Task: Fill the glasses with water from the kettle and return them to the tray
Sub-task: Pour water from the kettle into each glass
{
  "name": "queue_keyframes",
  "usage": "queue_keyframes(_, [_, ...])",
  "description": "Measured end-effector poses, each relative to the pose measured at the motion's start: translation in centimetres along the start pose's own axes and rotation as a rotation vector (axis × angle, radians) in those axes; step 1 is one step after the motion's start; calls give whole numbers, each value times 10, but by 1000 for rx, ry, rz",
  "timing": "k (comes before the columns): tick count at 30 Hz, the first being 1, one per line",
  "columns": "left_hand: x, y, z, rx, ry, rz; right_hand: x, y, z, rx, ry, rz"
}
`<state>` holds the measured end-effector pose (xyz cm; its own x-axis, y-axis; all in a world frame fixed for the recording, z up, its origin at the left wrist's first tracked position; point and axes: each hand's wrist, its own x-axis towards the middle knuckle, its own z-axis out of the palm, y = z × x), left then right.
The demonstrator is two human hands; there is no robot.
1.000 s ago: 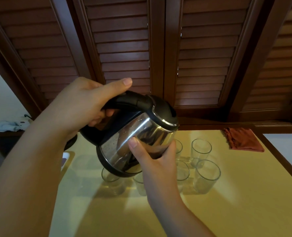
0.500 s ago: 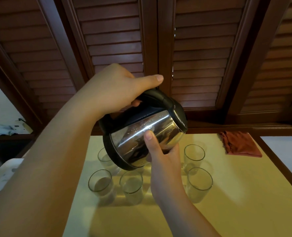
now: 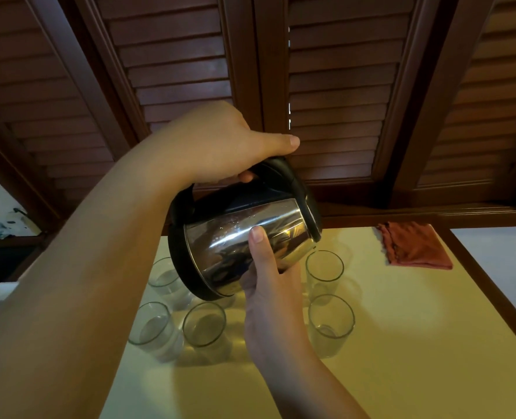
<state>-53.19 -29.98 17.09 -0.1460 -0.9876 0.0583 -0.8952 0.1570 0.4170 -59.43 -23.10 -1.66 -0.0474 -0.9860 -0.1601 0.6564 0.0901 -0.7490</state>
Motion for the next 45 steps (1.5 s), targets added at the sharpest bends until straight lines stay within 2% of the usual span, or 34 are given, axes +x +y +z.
queue_keyframes(9, [6,8,11,26,-9,1,2,-3,-10,65,-21,14])
queue_keyframes(45, [-3,11,11,45,-8,-44,2,-1,-12,49,-38,54])
